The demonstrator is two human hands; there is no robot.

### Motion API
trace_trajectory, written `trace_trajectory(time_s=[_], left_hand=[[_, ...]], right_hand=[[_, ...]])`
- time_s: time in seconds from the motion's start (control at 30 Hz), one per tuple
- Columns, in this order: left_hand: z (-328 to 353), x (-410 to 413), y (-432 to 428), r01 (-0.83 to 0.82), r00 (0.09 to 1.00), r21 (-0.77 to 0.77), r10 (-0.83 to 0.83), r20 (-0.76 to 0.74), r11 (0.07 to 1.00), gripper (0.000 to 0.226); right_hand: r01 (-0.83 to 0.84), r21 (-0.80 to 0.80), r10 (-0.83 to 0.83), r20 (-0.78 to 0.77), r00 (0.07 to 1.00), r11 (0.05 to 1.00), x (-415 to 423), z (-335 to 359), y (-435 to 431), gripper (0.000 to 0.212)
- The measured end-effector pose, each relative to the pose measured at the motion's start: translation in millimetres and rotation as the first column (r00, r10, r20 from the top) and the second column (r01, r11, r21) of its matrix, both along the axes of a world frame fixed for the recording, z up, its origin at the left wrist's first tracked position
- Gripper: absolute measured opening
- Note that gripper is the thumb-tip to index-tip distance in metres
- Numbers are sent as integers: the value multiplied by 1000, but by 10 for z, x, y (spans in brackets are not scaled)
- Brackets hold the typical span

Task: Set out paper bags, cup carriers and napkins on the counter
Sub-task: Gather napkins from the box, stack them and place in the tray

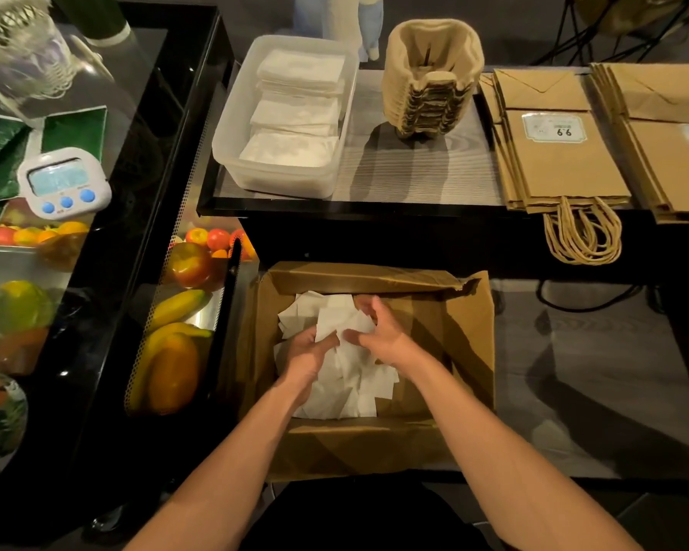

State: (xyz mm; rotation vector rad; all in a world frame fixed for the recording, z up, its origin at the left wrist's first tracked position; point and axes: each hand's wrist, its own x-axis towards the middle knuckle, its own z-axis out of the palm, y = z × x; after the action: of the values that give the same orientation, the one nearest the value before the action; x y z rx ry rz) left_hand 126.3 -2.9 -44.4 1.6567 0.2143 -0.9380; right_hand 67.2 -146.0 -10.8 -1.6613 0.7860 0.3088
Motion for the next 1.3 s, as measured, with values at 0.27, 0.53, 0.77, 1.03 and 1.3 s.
trace_trajectory(time_s=[0.27,0.53,0.77,1.03,1.3], left_hand=[[37,-2,114,-112,984,-79,100,-146,991,32],[23,-3,71,-50,997,-98,44,-58,994,22],[75,-39,-2,-25,999,-29,24,-41,999,22],[46,34,78,-154,984,-155,136,-119,976,51],[47,5,36,-68,989,-202,40,-139,977,24]], right_hand=[[301,77,-281,-198,939,951,-172,-156,37,63],[548,615,-569,-188,801,567,-228,-76,-61,37],[655,385,-550,-356,756,651,-16,-179,220,47],[423,326,-439,-27,898,845,-133,-62,54,50],[274,64,-277,34,960,959,-174,-156,319,54]])
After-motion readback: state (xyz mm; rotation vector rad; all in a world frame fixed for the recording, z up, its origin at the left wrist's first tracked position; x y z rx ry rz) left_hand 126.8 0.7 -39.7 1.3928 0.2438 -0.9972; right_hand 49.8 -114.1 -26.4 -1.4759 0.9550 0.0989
